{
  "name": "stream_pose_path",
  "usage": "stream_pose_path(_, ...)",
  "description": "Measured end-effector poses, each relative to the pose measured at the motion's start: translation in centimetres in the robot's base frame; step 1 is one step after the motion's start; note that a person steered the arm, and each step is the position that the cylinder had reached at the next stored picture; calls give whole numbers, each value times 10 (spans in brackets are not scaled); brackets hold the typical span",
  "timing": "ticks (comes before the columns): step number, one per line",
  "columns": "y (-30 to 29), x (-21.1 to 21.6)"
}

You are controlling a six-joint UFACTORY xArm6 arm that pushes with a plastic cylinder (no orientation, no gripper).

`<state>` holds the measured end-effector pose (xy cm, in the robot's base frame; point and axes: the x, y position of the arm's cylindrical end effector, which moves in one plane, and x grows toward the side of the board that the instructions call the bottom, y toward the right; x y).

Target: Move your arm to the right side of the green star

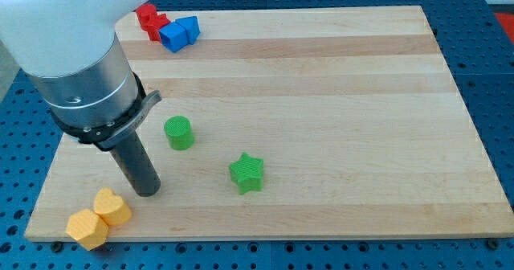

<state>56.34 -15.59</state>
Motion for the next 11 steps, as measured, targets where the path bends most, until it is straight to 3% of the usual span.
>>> stream_pose_path(3, 33, -43)
stream_pose_path(4, 69, -62)
stream_pose_path(6, 172, -54)
stream_pose_path(7, 193, -23)
stream_pose_path(8, 212, -17)
stream_pose_path(9, 192, -17)
stream_pose_path(11, 74, -2)
